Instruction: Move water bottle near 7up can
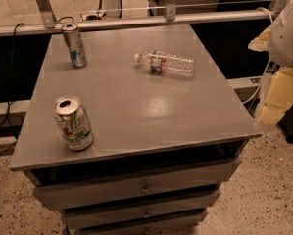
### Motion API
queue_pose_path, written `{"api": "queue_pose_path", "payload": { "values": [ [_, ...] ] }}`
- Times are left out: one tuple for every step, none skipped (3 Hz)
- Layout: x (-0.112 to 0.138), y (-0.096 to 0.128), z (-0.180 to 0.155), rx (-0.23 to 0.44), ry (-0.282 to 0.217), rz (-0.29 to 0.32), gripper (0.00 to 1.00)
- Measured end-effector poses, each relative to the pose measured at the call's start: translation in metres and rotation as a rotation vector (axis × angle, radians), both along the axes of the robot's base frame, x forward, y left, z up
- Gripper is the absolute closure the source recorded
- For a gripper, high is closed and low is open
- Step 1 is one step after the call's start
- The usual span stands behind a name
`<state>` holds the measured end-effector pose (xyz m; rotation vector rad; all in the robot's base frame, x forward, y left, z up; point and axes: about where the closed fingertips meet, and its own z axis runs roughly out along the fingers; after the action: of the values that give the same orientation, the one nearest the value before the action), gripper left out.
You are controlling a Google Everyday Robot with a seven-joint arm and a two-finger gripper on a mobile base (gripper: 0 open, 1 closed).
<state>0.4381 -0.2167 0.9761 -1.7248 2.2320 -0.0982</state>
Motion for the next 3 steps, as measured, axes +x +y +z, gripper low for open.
{"api": "queue_pose_path", "payload": {
  "values": [
    [0.0,0.0,0.0,0.0,0.0,0.0,0.0],
    [0.018,0.009,-0.013,0.035,-0.019,0.022,0.0],
    [0.063,0.031,-0.041,0.084,-0.057,0.061,0.0]
  ]
}}
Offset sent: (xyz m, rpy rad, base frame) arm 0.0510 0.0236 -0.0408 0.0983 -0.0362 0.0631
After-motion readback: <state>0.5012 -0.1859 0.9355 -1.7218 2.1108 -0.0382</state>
